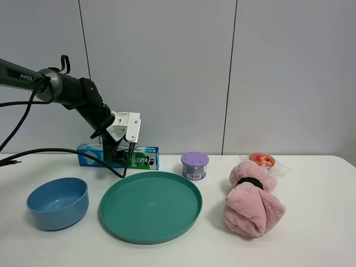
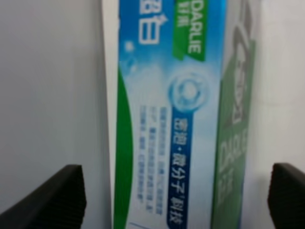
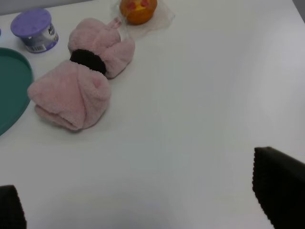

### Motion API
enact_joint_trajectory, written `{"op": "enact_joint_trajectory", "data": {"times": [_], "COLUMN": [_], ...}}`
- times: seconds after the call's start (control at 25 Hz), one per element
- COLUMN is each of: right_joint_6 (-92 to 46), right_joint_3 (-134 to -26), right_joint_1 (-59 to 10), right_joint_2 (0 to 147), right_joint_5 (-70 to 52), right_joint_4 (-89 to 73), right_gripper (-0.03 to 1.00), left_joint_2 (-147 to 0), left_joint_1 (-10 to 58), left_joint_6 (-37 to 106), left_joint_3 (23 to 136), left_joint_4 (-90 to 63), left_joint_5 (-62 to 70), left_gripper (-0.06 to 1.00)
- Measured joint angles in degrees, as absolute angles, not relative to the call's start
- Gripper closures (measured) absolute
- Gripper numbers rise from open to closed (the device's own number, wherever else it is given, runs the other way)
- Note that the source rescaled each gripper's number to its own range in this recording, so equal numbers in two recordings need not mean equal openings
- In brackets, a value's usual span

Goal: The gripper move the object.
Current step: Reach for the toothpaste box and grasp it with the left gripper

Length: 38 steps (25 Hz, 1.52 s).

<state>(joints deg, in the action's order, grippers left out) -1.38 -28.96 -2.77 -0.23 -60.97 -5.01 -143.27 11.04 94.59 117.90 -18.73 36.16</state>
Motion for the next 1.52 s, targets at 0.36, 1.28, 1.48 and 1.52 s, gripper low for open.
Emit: {"op": "enact_joint_trajectory", "data": {"times": [0.36,1.28,1.48,1.52], "right_joint_6": [-1.4,-1.4,-1.4,-1.4], "right_joint_3": [-29.0,-29.0,-29.0,-29.0], "right_joint_1": [-2.8,-2.8,-2.8,-2.8], "right_joint_2": [-0.2,-0.2,-0.2,-0.2], "right_joint_5": [-61.0,-61.0,-61.0,-61.0], "right_joint_4": [-5.0,-5.0,-5.0,-5.0], "right_gripper": [-0.03,-0.03,-0.03,-0.03], "left_joint_2": [-143.3,-144.6,-144.6,-144.6], "left_joint_1": [10.3,9.4,9.4,9.4], "left_joint_6": [96.6,98.3,98.3,98.3], "left_joint_3": [117.9,117.9,118.0,118.0], "left_joint_4": [-19.5,-22.9,-22.4,-22.2], "left_joint_5": [35.3,39.7,41.0,41.1], "left_gripper": [0.07,0.10,0.52,0.59]}}
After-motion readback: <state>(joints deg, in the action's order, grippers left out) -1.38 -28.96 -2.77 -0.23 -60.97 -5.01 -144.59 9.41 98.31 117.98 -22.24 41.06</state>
